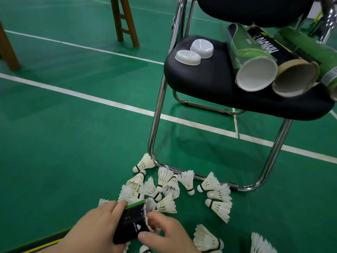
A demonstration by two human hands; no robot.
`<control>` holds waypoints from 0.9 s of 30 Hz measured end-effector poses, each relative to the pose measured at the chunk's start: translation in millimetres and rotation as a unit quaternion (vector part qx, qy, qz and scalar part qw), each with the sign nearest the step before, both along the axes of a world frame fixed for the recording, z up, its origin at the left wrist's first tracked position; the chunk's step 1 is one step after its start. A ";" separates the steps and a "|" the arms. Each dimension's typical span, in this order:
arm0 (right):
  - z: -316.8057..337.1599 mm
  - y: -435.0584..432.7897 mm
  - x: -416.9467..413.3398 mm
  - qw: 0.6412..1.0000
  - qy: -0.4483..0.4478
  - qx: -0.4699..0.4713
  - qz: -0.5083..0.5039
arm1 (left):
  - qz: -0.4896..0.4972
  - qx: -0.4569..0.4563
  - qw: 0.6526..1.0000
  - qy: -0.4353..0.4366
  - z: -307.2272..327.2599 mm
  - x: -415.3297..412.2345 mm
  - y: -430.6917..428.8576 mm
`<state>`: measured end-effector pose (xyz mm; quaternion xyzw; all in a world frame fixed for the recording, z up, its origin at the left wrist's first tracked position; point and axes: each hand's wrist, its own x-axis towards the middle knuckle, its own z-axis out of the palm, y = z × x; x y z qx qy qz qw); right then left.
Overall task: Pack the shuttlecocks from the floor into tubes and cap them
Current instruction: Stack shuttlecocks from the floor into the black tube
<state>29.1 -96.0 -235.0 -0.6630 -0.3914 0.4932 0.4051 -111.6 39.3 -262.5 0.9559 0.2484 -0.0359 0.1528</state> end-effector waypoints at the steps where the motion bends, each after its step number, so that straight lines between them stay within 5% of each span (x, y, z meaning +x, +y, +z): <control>1: 0.3 0.7 0.9 1.000 0.013 -0.006 0.014 | -0.008 0.005 1.000 -0.002 1.0 1.1 -2.1; 12: 8.1 13.9 6.8 0.986 0.036 -0.046 0.158 | -0.023 0.006 1.000 0.016 4.9 2.1 -13.8; 15: 1.5 16.5 -1.7 0.998 0.068 0.009 0.007 | -0.014 -0.005 1.000 -0.010 6.7 5.0 -7.6; 19: -10.3 19.8 10.1 0.970 0.054 0.068 -0.225 | 0.021 0.018 0.999 0.018 8.3 4.2 1.2; 23: -40.6 24.1 38.5 0.956 0.010 0.012 -0.294 | 0.032 0.021 0.998 0.049 10.4 4.9 7.9; 27: -71.1 40.5 55.7 0.932 0.146 -0.088 -0.321 | 0.036 0.026 0.997 0.059 7.5 8.1 12.3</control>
